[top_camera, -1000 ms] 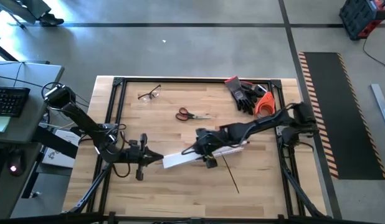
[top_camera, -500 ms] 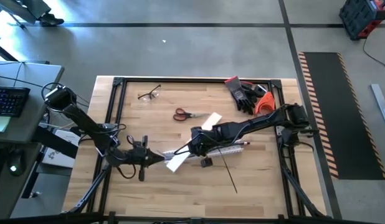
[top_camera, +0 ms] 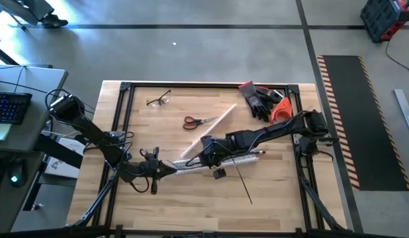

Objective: Ziptie cables
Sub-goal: Close the white cable duct lid

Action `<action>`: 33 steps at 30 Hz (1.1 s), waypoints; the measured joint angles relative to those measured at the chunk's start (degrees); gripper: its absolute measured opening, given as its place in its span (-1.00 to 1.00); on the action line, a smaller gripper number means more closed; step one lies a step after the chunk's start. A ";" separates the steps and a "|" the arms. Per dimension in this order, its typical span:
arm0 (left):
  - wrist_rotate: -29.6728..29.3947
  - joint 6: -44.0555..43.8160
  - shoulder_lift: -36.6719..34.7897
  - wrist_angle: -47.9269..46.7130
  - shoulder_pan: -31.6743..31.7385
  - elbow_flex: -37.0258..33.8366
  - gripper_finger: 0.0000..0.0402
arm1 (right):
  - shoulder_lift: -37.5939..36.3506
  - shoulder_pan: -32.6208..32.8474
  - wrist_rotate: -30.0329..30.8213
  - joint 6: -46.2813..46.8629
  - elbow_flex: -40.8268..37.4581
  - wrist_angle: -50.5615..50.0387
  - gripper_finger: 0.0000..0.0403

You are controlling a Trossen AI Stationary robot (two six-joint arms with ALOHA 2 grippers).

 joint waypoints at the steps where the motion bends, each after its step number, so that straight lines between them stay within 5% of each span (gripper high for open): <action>1: -0.01 0.00 -0.02 0.03 0.00 0.00 -1.00 | 0.00 -0.31 -0.10 -0.87 0.00 -0.05 -0.56; 8: -0.03 0.02 -0.02 0.00 -0.04 0.00 -1.00 | 0.00 -8.25 -5.53 -7.97 -0.04 -0.26 -0.04; 13: -1.57 -0.71 -0.04 -2.01 0.29 0.00 -1.00 | 0.00 -15.40 -6.16 -8.25 -0.07 -0.05 0.11; 17: -4.00 -4.73 -0.03 -5.95 4.06 0.02 -1.00 | 1.73 -17.78 -11.74 -11.22 -0.04 -0.85 0.08; 22: 1.78 -6.90 -0.04 -11.11 13.66 0.02 -1.00 | 7.65 -18.19 -12.52 -18.92 -0.09 -0.44 -0.10; 28: 12.58 -6.35 -0.04 -13.71 27.10 0.02 -0.98 | 11.51 -18.21 -1.59 -21.53 -0.11 3.81 -0.39; 33: 21.43 -5.53 -0.04 -15.72 37.61 0.02 -0.84 | 11.56 -18.43 -1.68 -23.13 -0.11 5.78 -0.46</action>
